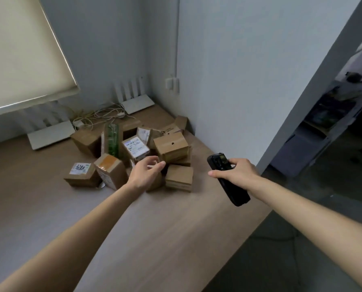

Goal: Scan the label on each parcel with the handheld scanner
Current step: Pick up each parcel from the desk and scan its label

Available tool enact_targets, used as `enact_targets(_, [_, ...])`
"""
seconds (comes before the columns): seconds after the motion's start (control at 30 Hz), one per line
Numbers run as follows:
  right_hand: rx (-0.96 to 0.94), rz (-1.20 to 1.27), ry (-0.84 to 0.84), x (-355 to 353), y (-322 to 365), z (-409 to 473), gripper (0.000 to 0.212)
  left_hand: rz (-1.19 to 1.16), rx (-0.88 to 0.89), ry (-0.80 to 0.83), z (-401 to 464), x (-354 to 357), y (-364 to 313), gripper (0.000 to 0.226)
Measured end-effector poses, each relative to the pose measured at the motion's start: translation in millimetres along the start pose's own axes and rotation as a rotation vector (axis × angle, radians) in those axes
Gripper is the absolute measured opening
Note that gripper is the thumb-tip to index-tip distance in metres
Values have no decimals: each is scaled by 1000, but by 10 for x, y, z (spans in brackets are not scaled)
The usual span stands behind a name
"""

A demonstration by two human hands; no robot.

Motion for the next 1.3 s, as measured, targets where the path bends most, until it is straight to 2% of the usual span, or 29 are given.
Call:
enact_targets(0.17, [148, 80, 99, 381, -355, 730, 72, 12, -85, 86, 469, 439, 492, 57])
enact_targets(0.27, [191, 76, 133, 653, -555, 1177, 99, 31, -131, 105, 716, 688, 788, 60])
enact_targets(0.33, [210, 78, 147, 807, -662, 1427, 104, 44, -162, 109, 872, 840, 976, 62])
enact_targets(0.47, [212, 92, 201, 1067, -760, 1823, 95, 25, -234, 97, 1138, 1108, 1262, 69])
enact_targets(0.63, [158, 156, 277, 1349, -763, 2195, 57, 26, -321, 11, 1351, 1372, 1456, 74])
enact_targets(0.77, [126, 272, 333, 1472, -690, 2304, 46, -14, -352, -45, 1406, 1458, 1529, 76])
enact_targets(1.0, [146, 339, 316, 1383, -721, 2316, 50, -107, -394, -124, 1320, 1531, 1428, 54])
enact_targets(1.13, [128, 372, 292, 1255, -742, 2190, 60, -189, -421, -220, 1206, 1508, 1336, 30])
enact_targets(1.23, [90, 372, 276, 1137, -725, 2012, 57, -243, -377, -304, 1048, 1454, 1196, 30])
enact_targets(1.3, [62, 378, 271, 1053, -695, 1845, 56, -302, -355, -278, 894, 1414, 1111, 38])
Point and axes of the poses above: each hand's wrist, its own z-axis towards the middle knuckle, its own x-axis out of the palm, y = z × x, the point moved 4 cm from there along z, towards the middle knuckle, and after that the axes turned 4 degrees about x, right-handed, at the moved point
